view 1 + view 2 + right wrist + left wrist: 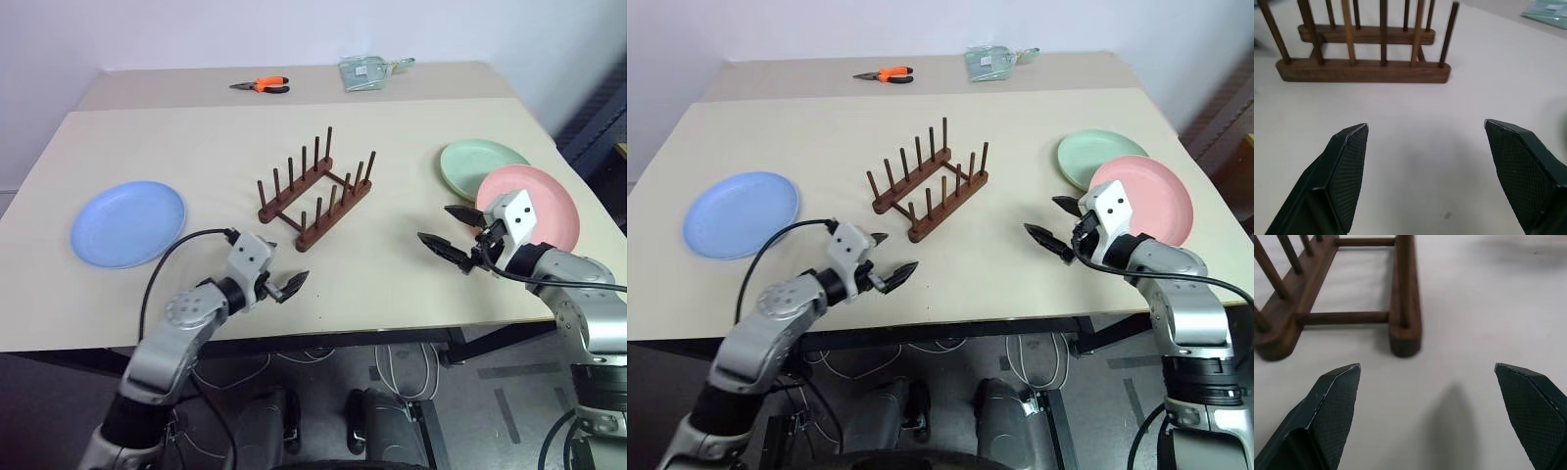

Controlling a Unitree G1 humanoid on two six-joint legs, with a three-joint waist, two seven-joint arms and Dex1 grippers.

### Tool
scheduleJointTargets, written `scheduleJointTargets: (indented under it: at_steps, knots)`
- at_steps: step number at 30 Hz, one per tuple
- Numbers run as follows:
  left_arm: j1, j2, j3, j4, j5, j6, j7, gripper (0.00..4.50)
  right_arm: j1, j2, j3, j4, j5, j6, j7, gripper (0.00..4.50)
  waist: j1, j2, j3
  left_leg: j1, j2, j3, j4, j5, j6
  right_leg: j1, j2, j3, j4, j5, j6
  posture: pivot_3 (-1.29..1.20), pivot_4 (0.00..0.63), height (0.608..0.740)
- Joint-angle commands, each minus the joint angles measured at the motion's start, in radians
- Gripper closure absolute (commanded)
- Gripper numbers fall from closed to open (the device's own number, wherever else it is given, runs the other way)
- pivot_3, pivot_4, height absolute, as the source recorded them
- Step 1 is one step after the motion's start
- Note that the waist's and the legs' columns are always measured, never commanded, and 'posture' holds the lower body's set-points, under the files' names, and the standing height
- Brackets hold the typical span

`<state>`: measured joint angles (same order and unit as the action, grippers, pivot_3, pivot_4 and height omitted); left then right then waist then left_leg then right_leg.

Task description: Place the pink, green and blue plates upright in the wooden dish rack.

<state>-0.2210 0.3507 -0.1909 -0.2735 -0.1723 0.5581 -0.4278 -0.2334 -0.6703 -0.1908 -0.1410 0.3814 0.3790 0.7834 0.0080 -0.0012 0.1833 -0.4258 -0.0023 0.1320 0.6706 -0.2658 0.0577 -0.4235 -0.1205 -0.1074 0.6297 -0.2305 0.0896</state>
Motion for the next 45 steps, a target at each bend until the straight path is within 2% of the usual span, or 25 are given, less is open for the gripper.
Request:
scheduleJointTargets:
  at_steps: [1, 4, 7, 10, 12, 16, 21, 24, 26, 28, 31, 32, 34, 35, 38, 41, 43, 45]
  knots:
    - [-0.046, -0.049, -0.050, 0.105, 0.052, -0.038, 0.024, 0.00, 0.005, 0.023, -0.001, -0.064, 0.010, 0.008, -0.037, 0.64, 0.003, 0.000, 0.000, 0.000, 0.000, 0.000, 0.000, 0.000, 0.000, 0.000, 0.000, 0.000, 0.000, 0.000, 0.000, 0.00, 0.150, 0.740]
    - [-0.091, -0.102, -0.060, 0.187, 0.049, -0.077, 0.007, 0.00, 0.010, 0.032, 0.006, -0.096, 0.010, 0.021, -0.054, 0.64, 0.008, 0.000, -0.001, -0.001, 0.000, 0.000, 0.003, -0.001, 0.001, 0.001, 0.000, -0.001, 0.000, 0.000, 0.000, 0.00, 0.150, 0.740]
    - [-0.135, -0.124, -0.069, 0.278, 0.073, -0.132, -0.013, 1.24, 0.029, 0.041, 0.010, -0.117, 0.008, 0.025, -0.071, 0.58, 0.009, 0.001, -0.001, -0.001, 0.001, -0.001, 0.008, -0.002, 0.004, 0.003, 0.000, -0.001, 0.001, 0.000, 0.000, 0.00, 0.150, 0.740]
    - [-0.171, -0.135, -0.068, 0.346, 0.087, -0.178, -0.032, 2.83, 0.055, 0.040, 0.009, -0.146, 0.013, 0.033, -0.077, 0.58, 0.008, 0.001, -0.001, -0.001, 0.001, -0.002, 0.009, -0.004, 0.005, 0.004, -0.002, -0.001, 0.001, 0.000, 0.001, 0.00, 0.150, 0.740]
    - [-0.191, -0.137, -0.068, 0.388, 0.097, -0.216, -0.048, 3.74, 0.070, 0.038, 0.005, -0.155, 0.013, 0.032, -0.081, 0.58, 0.007, 0.002, -0.001, -0.001, 0.001, -0.002, 0.010, -0.004, 0.005, 0.004, -0.003, -0.001, 0.001, 0.000, 0.001, 0.00, 0.150, 0.740]
    - [-0.211, -0.116, -0.081, 0.428, 0.106, -0.294, -0.126, 3.74, 0.099, 0.024, -0.014, -0.169, 0.009, 0.028, -0.084, 0.58, 0.007, 0.002, -0.001, -0.001, 0.001, -0.002, 0.010, -0.004, 0.005, 0.004, -0.003, -0.002, 0.001, 0.000, 0.001, 0.00, 0.150, 0.740]
    - [-0.214, -0.017, -0.122, 0.373, 0.033, -0.377, -0.429, 3.74, 0.105, -0.009, -0.057, -0.124, -0.009, 0.004, -0.084, 0.58, 0.003, 0.002, -0.001, -0.001, 0.001, -0.001, 0.010, -0.004, 0.005, 0.003, -0.004, -0.002, 0.000, 0.000, 0.001, 0.00, 0.150, 0.740]
    - [-0.252, 0.008, -0.113, 0.432, 0.037, -0.386, -0.484, 3.74, 0.102, -0.017, -0.059, -0.105, -0.020, -0.012, -0.081, 0.58, 0.004, 0.002, -0.001, -0.002, 0.001, -0.001, 0.010, -0.004, 0.005, 0.003, -0.004, -0.002, 0.000, 0.000, 0.000, 0.00, 0.150, 0.740]
    - [-0.283, 0.012, -0.088, 0.496, 0.049, -0.394, -0.479, 2.71, 0.102, -0.018, -0.059, -0.100, -0.024, -0.020, -0.084, 0.58, 0.005, 0.002, -0.001, -0.002, 0.001, -0.001, 0.010, -0.004, 0.005, 0.003, -0.004, -0.002, 0.000, 0.000, 0.000, 0.00, 0.150, 0.740]
    - [-0.305, 0.020, -0.066, 0.542, 0.067, -0.392, -0.451, 1.89, 0.104, -0.019, -0.058, -0.099, -0.028, -0.024, -0.085, 0.58, 0.004, 0.002, -0.001, -0.002, 0.001, -0.001, 0.010, -0.004, 0.006, 0.003, -0.004, -0.002, 0.000, 0.000, 0.000, 0.00, 0.150, 0.740]
    - [-0.298, 0.051, -0.033, 0.551, 0.108, -0.377, -0.371, 0.40, 0.118, -0.035, -0.063, -0.099, -0.029, -0.020, -0.072, 0.58, 0.001, 0.002, -0.001, -0.002, 0.001, -0.001, 0.010, -0.004, 0.006, 0.003, -0.004, -0.002, 0.000, 0.000, 0.001, 0.00, 0.150, 0.740]
    - [-0.289, 0.062, -0.022, 0.544, 0.121, -0.373, -0.345, 0.40, 0.122, -0.042, -0.065, -0.097, -0.027, -0.017, -0.064, 0.58, 0.000, 0.002, -0.001, -0.002, 0.001, -0.001, 0.010, -0.004, 0.006, 0.003, -0.004, -0.002, 0.001, 0.000, 0.001, 0.00, 0.150, 0.740]
    - [-0.250, 0.085, 0.008, 0.488, 0.105, -0.329, -0.323, 0.70, 0.131, -0.056, -0.068, -0.099, -0.018, -0.001, -0.050, 1.11, -0.005, 0.002, -0.001, -0.001, 0.002, -0.001, 0.010, -0.004, 0.006, 0.003, -0.004, -0.002, 0.001, 0.000, 0.001, 0.00, 0.150, 0.740]
    - [-0.208, 0.100, 0.020, 0.409, 0.077, -0.283, -0.332, 1.02, 0.140, -0.065, -0.064, -0.108, -0.013, 0.010, -0.038, 1.32, -0.008, 0.002, -0.002, -0.001, 0.002, -0.001, 0.010, -0.004, 0.006, 0.003, -0.004, -0.001, 0.001, 0.000, 0.001, 0.00, 0.150, 0.740]
    - [-0.120, 0.122, 0.027, 0.211, 0.011, -0.151, -0.349, 2.47, 0.160, -0.092, -0.025, -0.128, -0.027, 0.036, -0.017, 2.75, -0.019, 0.002, -0.002, -0.001, 0.002, -0.001, 0.010, -0.004, 0.006, 0.003, -0.004, -0.001, 0.001, 0.000, 0.001, 0.00, 0.150, 0.740]
    - [-0.060, 0.125, -0.007, 0.040, -0.048, -0.028, -0.370, 2.50, 0.167, -0.104, 0.045, -0.113, -0.089, 0.023, -0.015, 4.31, -0.018, 0.002, -0.002, -0.001, 0.002, -0.001, 0.010, -0.004, 0.006, 0.004, -0.004, -0.001, 0.001, 0.000, 0.001, 0.00, 0.150, 0.740]
    - [-0.057, 0.097, -0.038, 0.010, -0.028, -0.011, -0.337, 2.50, 0.142, -0.084, 0.088, -0.084, -0.122, 0.022, -0.038, 4.41, -0.012, 0.002, -0.002, -0.001, 0.001, -0.002, 0.010, -0.004, 0.006, 0.004, -0.004, -0.001, 0.001, 0.000, 0.001, 0.00, 0.150, 0.740]
    - [-0.087, 0.047, -0.090, 0.052, 0.052, -0.003, -0.250, 2.50, 0.093, -0.058, 0.159, -0.033, -0.171, 0.021, -0.056, 4.41, -0.011, 0.002, -0.002, -0.001, 0.001, -0.002, 0.010, -0.004, 0.006, 0.004, -0.005, -0.001, 0.000, 0.000, 0.001, 0.00, 0.150, 0.740]
